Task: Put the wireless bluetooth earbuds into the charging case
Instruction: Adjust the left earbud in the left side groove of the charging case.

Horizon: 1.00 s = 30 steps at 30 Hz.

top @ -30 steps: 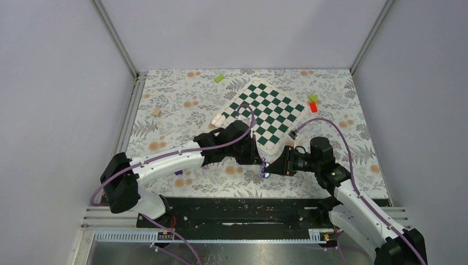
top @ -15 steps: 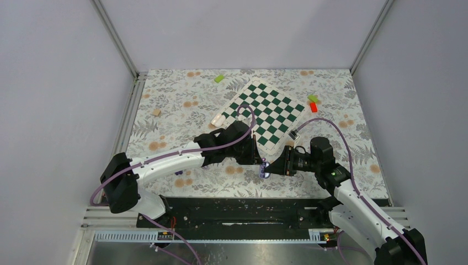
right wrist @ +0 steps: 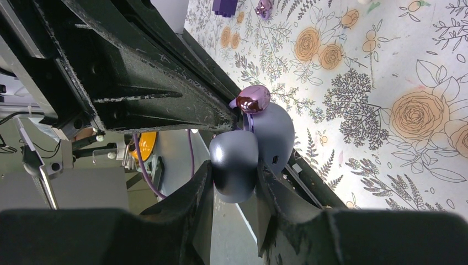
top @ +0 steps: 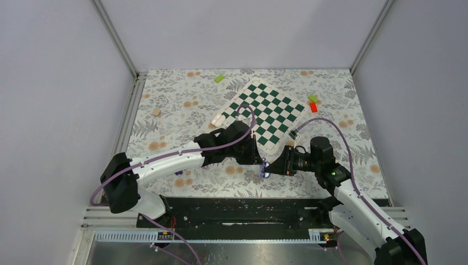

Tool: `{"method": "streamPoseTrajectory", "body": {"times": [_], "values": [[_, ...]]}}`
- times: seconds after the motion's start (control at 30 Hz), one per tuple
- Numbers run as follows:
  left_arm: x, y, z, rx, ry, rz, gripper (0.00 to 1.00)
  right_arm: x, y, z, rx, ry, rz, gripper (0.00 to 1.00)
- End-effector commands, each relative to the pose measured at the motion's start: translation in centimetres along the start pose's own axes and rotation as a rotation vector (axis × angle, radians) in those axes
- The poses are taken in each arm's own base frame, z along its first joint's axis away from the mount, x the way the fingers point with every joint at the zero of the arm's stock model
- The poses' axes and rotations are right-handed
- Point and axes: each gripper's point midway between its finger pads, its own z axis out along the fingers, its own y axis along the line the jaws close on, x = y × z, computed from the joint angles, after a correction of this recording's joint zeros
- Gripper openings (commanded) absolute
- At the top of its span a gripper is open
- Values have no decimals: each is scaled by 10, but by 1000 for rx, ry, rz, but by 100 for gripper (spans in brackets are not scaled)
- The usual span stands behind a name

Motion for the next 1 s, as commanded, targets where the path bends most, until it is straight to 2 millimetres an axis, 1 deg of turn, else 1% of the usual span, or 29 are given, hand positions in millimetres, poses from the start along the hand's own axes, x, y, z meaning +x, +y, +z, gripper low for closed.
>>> {"method": "streamPoseTrajectory", "body": {"times": [0.0,0.07,0.13,0.17,0.23,0.27,0.53,0.77,0.97], "values": [[-9,-8,-6,14,-36,32,5,-17,27,-3,-75,-42,-88,0],[-10,-8,-8,11,-45,33,10,-17,27,-3,-75,-44,-90,0],[-12,-9,-10,12,-55,34,10,-17,27,-3,-76,-45,-91,0],[-13,-9,-11,11,-59,35,8,-18,28,-3,-77,-45,-91,0],[-13,-8,-11,9,-64,34,1,-18,29,-3,-78,-45,-92,0],[-13,-8,-11,9,-64,33,0,-18,28,-3,-76,-45,-93,0],[-13,-8,-11,9,-63,27,0,-16,24,-2,-63,-41,-86,0],[-19,-11,-22,38,-117,17,0,-17,22,-2,-54,-49,-85,0],[-18,-10,-28,34,-120,23,0,-18,21,-2,-48,-50,-85,0]]}}
